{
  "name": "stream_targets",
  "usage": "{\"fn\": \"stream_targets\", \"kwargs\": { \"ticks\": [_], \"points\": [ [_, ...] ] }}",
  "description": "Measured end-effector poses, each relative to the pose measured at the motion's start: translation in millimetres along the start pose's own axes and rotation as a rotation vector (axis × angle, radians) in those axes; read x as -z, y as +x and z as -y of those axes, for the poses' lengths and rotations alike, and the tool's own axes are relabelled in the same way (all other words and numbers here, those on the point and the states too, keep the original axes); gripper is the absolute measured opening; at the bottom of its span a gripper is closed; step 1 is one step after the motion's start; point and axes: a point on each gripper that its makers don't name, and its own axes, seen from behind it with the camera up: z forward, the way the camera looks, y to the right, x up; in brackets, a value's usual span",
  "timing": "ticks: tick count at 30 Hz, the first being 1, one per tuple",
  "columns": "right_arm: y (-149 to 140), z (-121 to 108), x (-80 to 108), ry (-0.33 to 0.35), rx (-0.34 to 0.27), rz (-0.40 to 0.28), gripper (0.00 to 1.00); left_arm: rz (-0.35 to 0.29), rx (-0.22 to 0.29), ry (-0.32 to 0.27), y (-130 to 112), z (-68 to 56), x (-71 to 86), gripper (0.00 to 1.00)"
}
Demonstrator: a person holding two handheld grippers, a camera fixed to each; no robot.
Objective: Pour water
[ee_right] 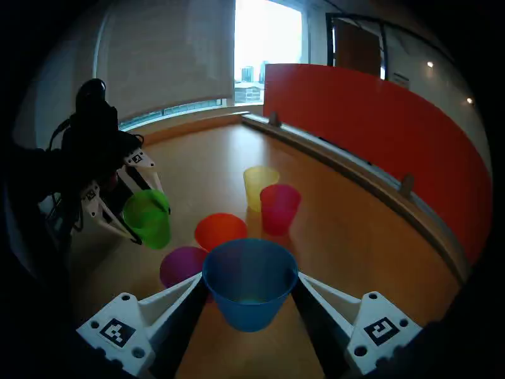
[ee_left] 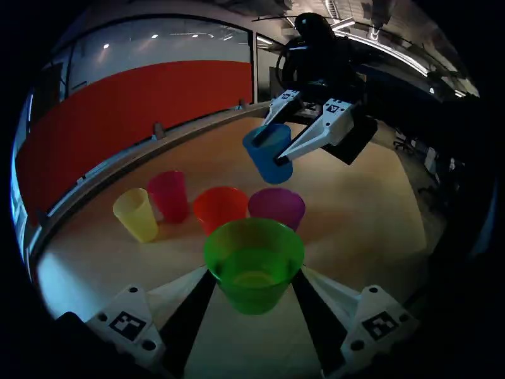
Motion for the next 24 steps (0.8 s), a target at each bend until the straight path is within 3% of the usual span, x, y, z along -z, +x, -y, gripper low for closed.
{"fn": "stream_targets", "kwargs": {
  "ticks": [24],
  "points": [
    [-40,7,-10.2,0.022,-0.005,0.073,0.9,0.093,-0.032,-0.023,-18,-2.4,-10.9,0.81]
  ]
}}
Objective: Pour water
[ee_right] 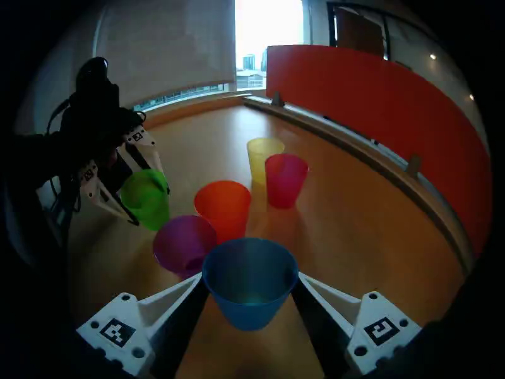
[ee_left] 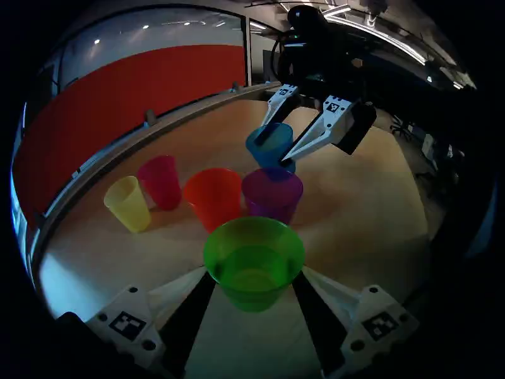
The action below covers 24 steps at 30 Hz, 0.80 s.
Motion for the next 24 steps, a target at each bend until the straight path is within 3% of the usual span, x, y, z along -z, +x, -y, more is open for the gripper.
{"fn": "stream_targets", "kwargs": {
  "ticks": [24],
  "points": [
    [-19,5,-11.7,0.02,0.003,0.041,0.9,0.068,-0.018,-0.029,-16,-3.2,-8.8,0.81]
  ]
}}
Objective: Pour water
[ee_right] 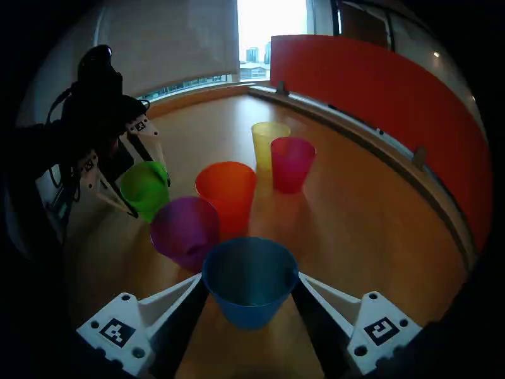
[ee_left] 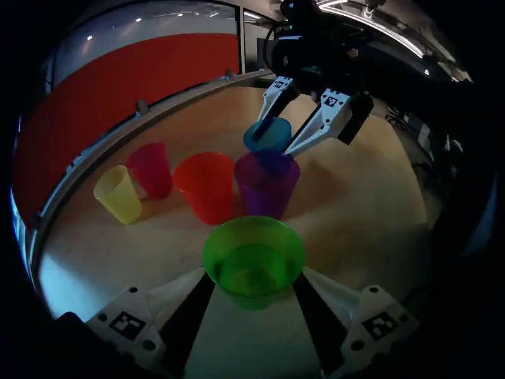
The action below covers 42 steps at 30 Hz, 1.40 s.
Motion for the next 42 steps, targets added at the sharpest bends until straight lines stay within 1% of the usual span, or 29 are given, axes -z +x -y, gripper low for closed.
{"fn": "stream_targets", "kwargs": {
  "ticks": [5,17,23,26,29,38,42],
  "points": [
    [-1,0,-1.0,-0.002,-0.002,-0.001,0.9,0.008,-0.008,0.0,-1,-0.7,-2.7,0.81],
    [-4,0,0.7,-0.005,0.009,-0.004,0.9,0.013,-0.008,-0.003,-2,-2.0,-3.4,0.82],
    [-5,1,2.1,-0.007,0.01,-0.006,0.9,0.028,-0.004,-0.006,-7,-2.7,-1.7,0.81],
    [-6,2,2.6,-0.007,0.01,-0.005,0.9,0.032,0.006,-0.007,-7,-2.4,-1.1,0.81],
    [-8,2,4.0,-0.009,0.005,-0.005,0.9,0.034,0.003,-0.011,-8,-3.6,-1.7,0.81],
    [-15,2,9.1,-0.016,-0.004,0.003,0.9,0.04,-0.005,-0.009,-7,-5.0,-2.5,0.82],
    [-20,2,10.2,-0.021,0.002,0.016,0.91,0.042,-0.007,-0.01,-7,-5.8,-3.0,0.81]
  ]
}}
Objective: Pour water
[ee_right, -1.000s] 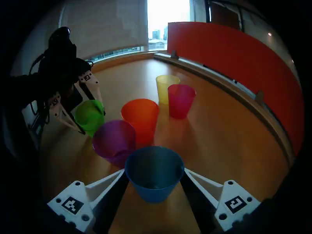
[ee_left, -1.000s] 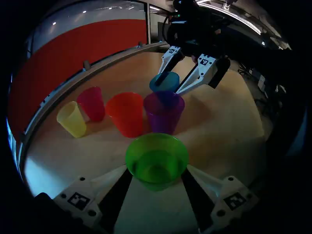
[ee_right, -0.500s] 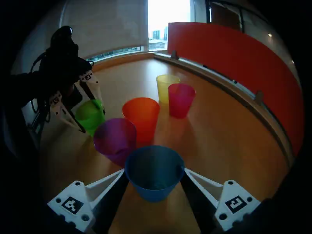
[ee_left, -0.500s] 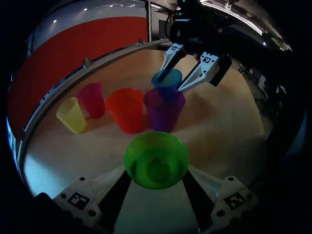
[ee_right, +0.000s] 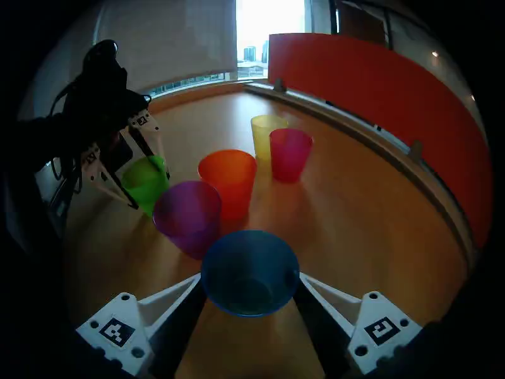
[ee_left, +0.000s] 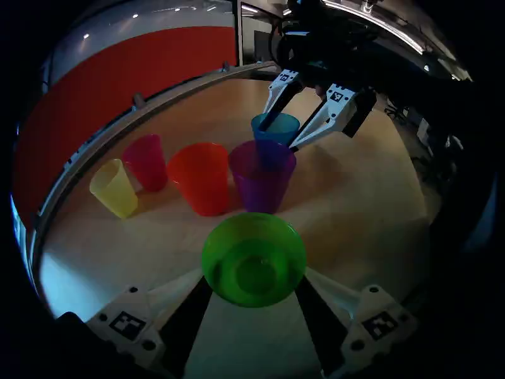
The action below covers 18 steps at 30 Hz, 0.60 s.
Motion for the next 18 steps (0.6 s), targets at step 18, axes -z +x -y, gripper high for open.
{"fn": "stream_targets", "kwargs": {
  "ticks": [18],
  "points": [
    [-8.3,0.1,-2.9,-0.009,-0.003,0.007,0.96,0.004,0.02,-0.008,0.3,-1.5,1.2,0.85]
  ]
}}
